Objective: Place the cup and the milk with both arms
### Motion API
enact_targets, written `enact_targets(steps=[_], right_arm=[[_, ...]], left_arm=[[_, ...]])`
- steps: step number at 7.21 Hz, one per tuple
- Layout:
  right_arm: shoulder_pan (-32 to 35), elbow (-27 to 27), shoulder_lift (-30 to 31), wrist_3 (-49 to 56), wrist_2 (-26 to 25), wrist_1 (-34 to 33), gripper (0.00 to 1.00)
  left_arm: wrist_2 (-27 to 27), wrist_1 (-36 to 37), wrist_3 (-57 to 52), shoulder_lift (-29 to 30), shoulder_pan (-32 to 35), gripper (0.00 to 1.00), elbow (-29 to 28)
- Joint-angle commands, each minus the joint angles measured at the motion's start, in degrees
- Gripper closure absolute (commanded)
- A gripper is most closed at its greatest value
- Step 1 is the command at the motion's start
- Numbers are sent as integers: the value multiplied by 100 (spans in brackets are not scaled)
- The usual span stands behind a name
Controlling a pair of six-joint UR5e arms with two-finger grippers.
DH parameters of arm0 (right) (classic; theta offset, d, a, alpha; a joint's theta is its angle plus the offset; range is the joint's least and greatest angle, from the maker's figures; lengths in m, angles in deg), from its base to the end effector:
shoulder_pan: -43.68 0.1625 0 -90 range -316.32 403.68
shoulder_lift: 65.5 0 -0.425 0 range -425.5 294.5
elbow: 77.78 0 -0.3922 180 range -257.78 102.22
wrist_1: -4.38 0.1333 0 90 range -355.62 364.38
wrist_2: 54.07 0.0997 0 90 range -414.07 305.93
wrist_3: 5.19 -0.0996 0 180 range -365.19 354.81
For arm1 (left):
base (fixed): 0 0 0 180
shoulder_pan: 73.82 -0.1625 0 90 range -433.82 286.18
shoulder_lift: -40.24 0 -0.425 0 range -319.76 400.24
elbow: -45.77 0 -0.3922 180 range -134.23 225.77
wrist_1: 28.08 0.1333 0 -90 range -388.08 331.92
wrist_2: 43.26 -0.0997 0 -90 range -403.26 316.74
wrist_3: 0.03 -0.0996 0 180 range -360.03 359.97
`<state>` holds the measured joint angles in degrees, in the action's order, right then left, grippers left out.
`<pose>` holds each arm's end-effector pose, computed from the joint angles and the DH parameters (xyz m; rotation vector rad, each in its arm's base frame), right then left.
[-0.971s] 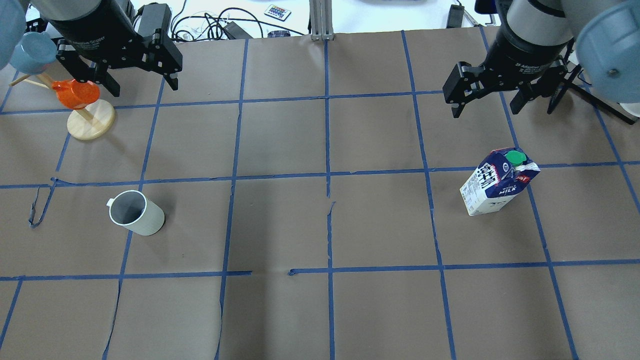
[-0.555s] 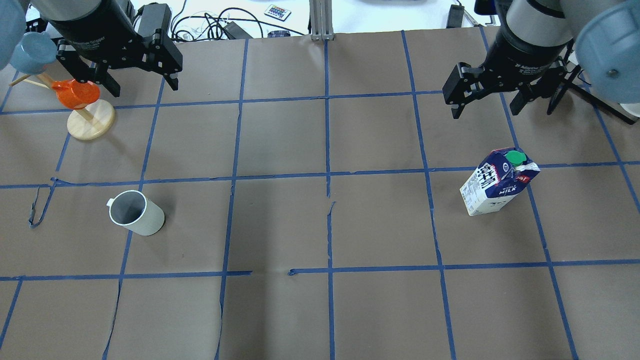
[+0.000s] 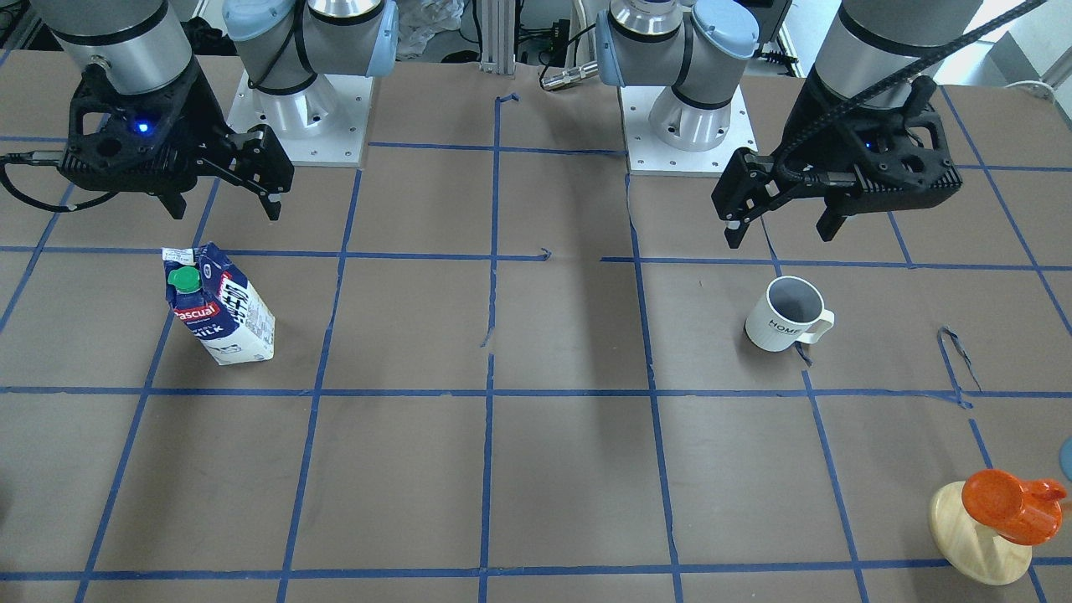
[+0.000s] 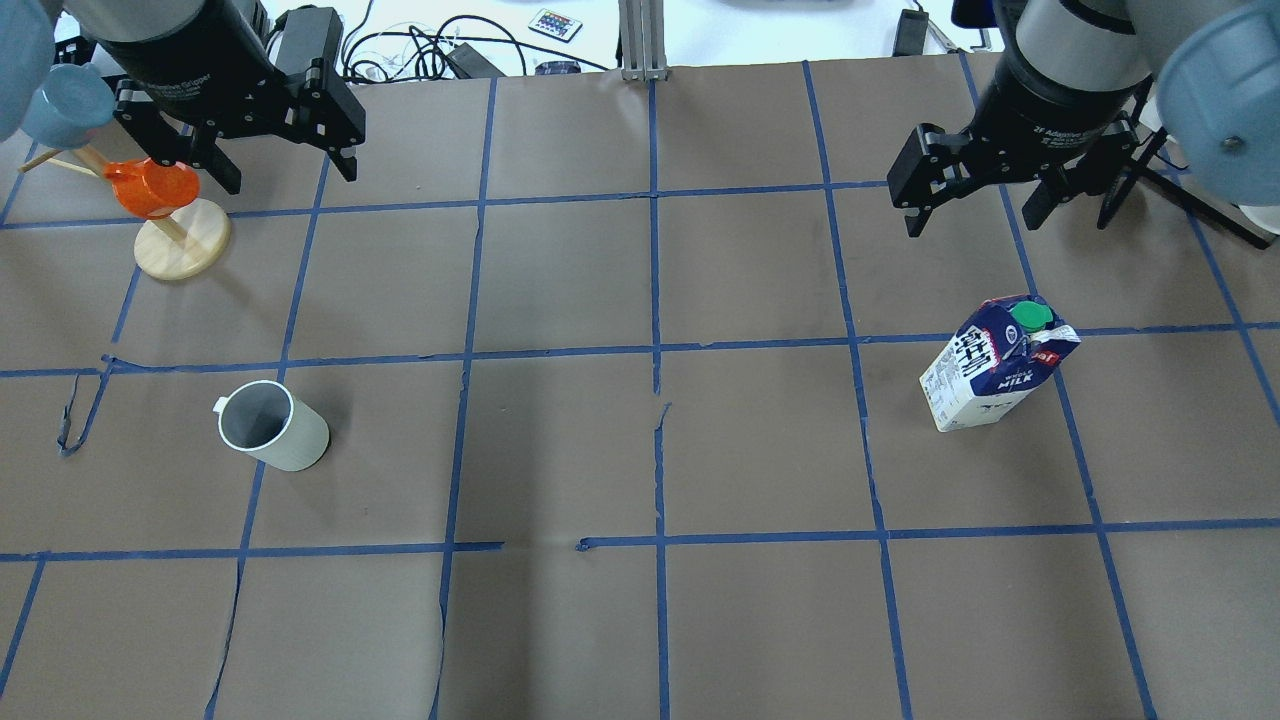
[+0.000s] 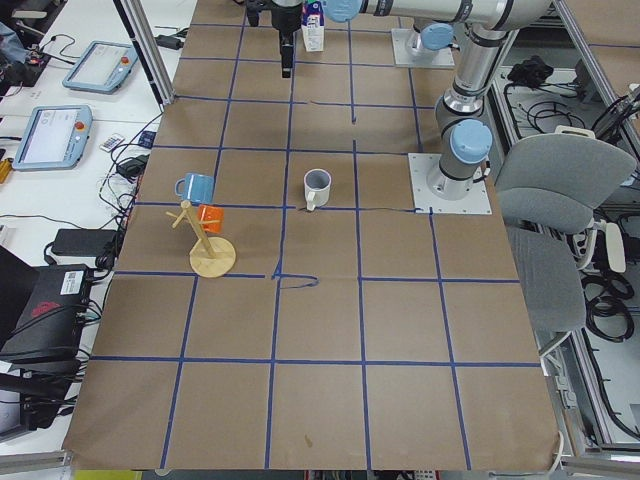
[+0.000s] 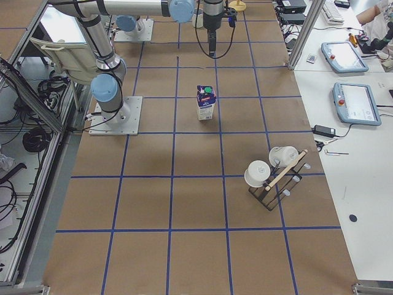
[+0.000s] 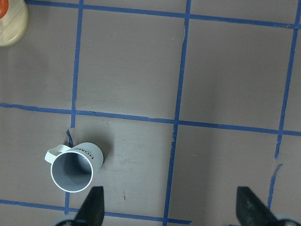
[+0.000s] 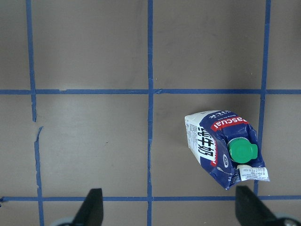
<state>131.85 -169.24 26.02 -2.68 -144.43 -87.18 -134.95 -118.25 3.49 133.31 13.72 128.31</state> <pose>0.1172 -0.4874 0.4910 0.0185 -3.1339 0.0439 -0.1079 -0.5257 0.5250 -0.1639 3.1063 -0.1150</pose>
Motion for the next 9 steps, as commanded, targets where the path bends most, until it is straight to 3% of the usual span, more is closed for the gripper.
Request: enact_targets(steps=[1, 9], right_arm=[[7, -13, -11, 4, 1, -28, 0], [-19, -13, -64, 30, 9, -28, 0]], left_arm=[[11, 0, 0, 0, 0, 0, 8], [240, -8, 9, 9, -44, 0, 8]])
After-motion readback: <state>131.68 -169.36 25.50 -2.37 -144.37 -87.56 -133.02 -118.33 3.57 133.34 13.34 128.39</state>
